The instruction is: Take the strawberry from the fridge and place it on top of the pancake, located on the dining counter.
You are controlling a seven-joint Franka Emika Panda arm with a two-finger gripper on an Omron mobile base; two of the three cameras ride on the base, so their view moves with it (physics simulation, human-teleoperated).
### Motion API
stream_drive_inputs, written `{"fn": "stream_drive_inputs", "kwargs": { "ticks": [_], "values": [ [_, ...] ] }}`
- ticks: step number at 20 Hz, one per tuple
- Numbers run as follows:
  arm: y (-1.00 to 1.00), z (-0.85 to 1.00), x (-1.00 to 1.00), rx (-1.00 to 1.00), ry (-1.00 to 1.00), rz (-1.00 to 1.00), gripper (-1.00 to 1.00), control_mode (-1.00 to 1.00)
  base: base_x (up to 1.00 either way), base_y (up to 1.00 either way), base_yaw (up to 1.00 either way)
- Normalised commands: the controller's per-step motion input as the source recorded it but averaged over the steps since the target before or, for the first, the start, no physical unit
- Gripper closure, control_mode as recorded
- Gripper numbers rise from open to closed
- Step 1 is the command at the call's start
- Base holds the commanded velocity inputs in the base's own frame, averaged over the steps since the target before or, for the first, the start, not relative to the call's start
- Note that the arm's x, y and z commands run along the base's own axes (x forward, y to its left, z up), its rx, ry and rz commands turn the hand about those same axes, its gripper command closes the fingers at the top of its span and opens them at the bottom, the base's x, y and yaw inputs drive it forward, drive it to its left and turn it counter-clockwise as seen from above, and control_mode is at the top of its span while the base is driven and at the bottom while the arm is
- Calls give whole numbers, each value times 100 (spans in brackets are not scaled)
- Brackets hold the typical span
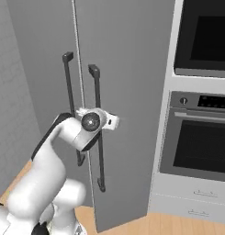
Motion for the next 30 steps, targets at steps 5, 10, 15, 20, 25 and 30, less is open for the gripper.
{"fn": "stream_drive_inputs", "kwargs": {
  "ticks": [5,10,15,20,25,30],
  "values": [
    [-100,6,-93,17,3,0,100,-100,0,0,0],
    [-88,19,-58,9,7,0,-100,-100,0,0,0],
    [-60,3,-13,6,0,4,-100,-100,0,0,0],
    [-76,18,-63,11,3,5,-100,-100,0,0,0],
    [13,25,-100,-8,5,0,-100,-100,0,0,0],
    [100,46,-56,-55,21,0,-100,-100,0,0,0]
  ]
}}
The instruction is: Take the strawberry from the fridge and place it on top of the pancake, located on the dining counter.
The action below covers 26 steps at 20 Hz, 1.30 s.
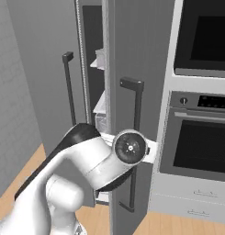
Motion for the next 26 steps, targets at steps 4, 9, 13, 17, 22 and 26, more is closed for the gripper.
{"fn": "stream_drive_inputs", "kwargs": {
  "ticks": [4,9,13,17,22,26],
  "values": [
    [100,13,-6,-69,22,0,-100,-100,0,0,0],
    [100,-4,19,-83,21,0,-100,-100,0,0,0],
    [100,0,63,-81,30,0,-100,-100,0,0,0],
    [90,6,98,-72,41,0,-100,-100,0,0,0],
    [-13,-12,67,-22,31,-4,-100,-100,0,0,0],
    [-45,-17,53,0,12,0,-100,-100,0,0,0]
  ]
}}
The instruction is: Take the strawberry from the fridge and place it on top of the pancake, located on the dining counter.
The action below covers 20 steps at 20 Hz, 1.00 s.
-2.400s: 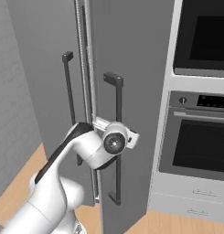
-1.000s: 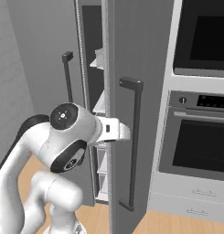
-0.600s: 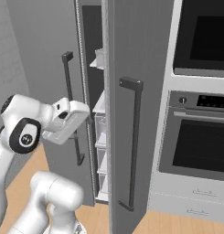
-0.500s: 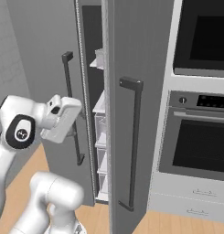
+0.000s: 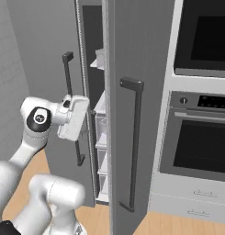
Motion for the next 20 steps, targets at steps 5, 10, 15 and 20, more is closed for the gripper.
{"fn": "stream_drive_inputs", "kwargs": {
  "ticks": [5,10,15,20],
  "values": [
    [-37,-8,31,-3,15,0,-100,-100,0,0,0],
    [-43,0,-1,-1,7,-4,-100,-100,0,0,0],
    [-55,0,-21,0,5,-8,-100,-100,0,0,0],
    [-63,0,-39,0,1,-9,-100,-100,0,0,0]
  ]
}}
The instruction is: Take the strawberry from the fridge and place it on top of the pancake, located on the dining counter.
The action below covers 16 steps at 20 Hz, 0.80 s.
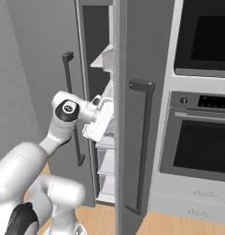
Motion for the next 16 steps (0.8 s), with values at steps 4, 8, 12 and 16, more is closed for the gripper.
{"fn": "stream_drive_inputs", "kwargs": {
  "ticks": [4,8,12,16],
  "values": [
    [-79,0,-27,0,0,-4,-100,-100,0,0,0],
    [-89,0,-9,1,0,3,-100,-100,0,0,0],
    [-48,0,0,0,0,9,-100,-100,0,0,0],
    [-5,0,0,0,0,2,-100,-100,0,0,0]
  ]
}}
